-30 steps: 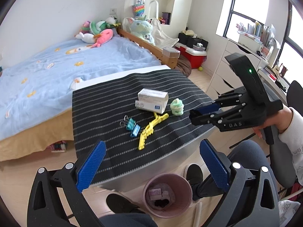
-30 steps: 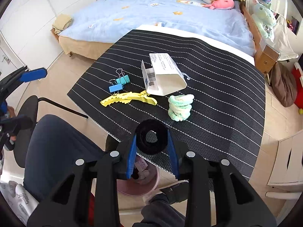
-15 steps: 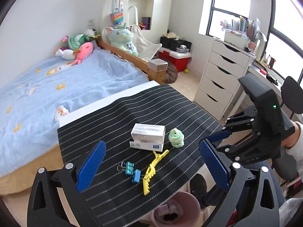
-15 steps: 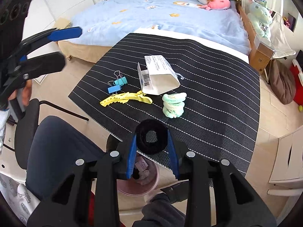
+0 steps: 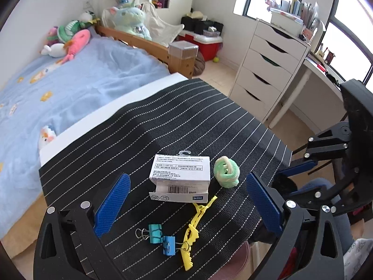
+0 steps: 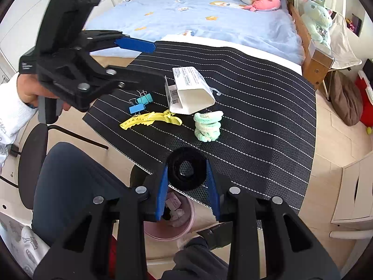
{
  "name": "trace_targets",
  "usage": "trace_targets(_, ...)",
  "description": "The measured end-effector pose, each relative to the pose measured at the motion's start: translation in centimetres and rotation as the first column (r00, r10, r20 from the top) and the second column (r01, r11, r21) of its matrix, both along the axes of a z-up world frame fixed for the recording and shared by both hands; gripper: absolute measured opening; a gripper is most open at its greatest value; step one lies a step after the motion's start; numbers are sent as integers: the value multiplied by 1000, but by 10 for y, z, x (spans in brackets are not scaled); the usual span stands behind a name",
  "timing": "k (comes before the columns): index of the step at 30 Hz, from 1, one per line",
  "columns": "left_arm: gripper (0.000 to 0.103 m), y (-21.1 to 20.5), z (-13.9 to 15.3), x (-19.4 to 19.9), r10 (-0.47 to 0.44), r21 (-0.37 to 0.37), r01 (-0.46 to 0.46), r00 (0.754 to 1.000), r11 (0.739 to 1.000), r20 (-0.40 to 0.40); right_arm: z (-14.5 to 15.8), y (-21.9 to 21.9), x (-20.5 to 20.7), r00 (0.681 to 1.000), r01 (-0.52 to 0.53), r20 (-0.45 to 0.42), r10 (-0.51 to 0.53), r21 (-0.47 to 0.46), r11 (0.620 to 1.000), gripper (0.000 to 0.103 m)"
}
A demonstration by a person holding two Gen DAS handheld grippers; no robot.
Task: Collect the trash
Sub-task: 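Reach the left tool to the white medicine box and close on it, then carry the white box with the left tool while the right tool drops the hair tie into the wastebasket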
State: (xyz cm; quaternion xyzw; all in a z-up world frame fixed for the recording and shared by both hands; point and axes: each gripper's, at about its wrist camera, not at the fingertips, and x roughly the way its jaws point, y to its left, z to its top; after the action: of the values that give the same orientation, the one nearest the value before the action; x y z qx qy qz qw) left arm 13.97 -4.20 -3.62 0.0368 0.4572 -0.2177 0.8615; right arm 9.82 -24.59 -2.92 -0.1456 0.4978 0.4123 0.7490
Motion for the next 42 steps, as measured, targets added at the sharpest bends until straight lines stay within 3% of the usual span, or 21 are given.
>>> trace_targets(5, 95, -5, -12, 8, -16, 8, 16, 999, 1000, -29, -2, -3, 2, 1000, 6, -4, -6, -3, 1000, 31)
trace_targets(10, 79, -6, -20, 13, -19, 2, 19, 998, 1000, -67, -4, -5, 3, 1000, 9, -9, -9, 0, 1000, 31)
trace_targets(12, 78, -5, -22, 15, -7, 0, 7, 997, 1000, -76, -4, -5, 4, 1000, 10, -10, -10, 1, 1000, 31)
trace_targets(18, 63, -2, -24, 17, 15, 14, -14, 997, 1000, -79, -5, -5, 5, 1000, 9, -10, -9, 1, 1000, 31)
trace_targets(42, 62, 8, 5, 1, 80, -16, -80, 997, 997, -13, 6, 2, 5, 1000, -2, 15, 2, 16, 1000, 31)
